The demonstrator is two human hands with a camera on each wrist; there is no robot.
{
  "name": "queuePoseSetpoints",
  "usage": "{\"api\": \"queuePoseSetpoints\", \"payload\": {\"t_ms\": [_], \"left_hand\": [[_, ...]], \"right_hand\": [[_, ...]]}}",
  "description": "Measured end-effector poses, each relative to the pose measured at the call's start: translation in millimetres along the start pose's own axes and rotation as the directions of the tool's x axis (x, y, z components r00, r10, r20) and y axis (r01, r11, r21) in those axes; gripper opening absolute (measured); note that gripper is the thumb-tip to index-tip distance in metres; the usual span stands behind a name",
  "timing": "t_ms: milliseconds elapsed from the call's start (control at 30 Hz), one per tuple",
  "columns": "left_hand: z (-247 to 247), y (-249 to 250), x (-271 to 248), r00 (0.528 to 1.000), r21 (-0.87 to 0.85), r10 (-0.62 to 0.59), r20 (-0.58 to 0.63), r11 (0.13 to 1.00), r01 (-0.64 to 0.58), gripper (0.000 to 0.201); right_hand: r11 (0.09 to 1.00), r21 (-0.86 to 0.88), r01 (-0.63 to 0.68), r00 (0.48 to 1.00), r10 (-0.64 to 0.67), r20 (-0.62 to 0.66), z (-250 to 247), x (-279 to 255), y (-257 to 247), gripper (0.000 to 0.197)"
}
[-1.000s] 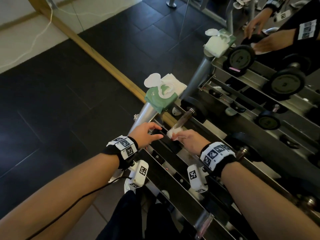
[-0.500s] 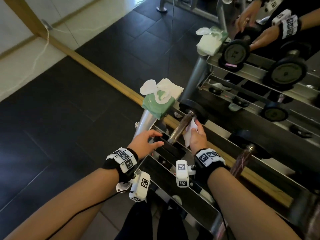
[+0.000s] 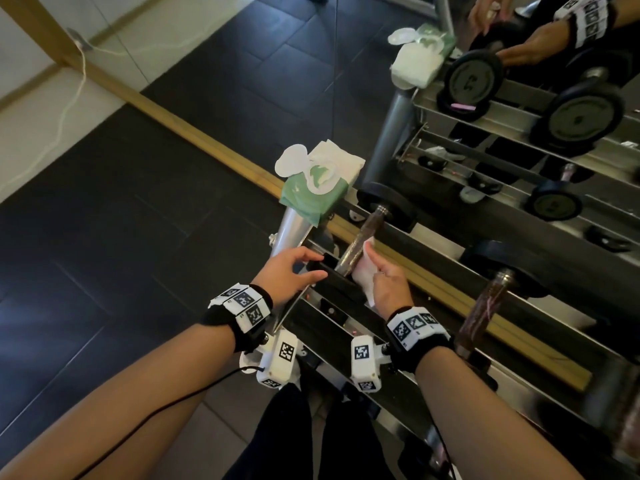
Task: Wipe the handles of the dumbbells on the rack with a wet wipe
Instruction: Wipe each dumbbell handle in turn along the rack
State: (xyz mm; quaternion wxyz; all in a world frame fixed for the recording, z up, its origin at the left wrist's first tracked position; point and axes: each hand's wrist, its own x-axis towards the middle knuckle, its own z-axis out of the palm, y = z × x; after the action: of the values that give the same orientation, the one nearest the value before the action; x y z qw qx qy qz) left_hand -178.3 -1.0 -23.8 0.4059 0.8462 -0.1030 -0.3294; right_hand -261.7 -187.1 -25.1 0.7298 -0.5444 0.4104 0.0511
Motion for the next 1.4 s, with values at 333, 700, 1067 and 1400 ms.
{"api": "queuePoseSetpoints", "payload": {"t_ms": [333,700,1067,1400], "left_hand": [[0.7,-2.2,0.3,1.000,-0.022,0.006,0.000,1.000,-0.006,0.028],[2.8,-1.3,-4.1,1.000,-0.069,0.029,-0.003,0.997,-0.029,0.027],[2.1,-3.0,-3.4,0.998,-0.044,0.054,-0.016,0.998,-0.055,0.028],[-0.9,-5.7,0.3,0.999,-0.002,0.041,0.011,0.999,-0.041,0.033]], "right_hand": [[0.992,0.128,0.006,0.999,-0.002,-0.038,2.6,33.2,-14.7,0.065],[0.999,0.021,0.026,1.000,-0.026,0.006,-3.8,4.3,-0.7,0.033],[0.995,0.101,-0.004,1.000,0.002,0.026,21.0,26.0,-6.5,0.061],[0.990,0.101,-0.098,0.985,0.111,-0.129,7.8,12.9,-12.8,0.051]]}}
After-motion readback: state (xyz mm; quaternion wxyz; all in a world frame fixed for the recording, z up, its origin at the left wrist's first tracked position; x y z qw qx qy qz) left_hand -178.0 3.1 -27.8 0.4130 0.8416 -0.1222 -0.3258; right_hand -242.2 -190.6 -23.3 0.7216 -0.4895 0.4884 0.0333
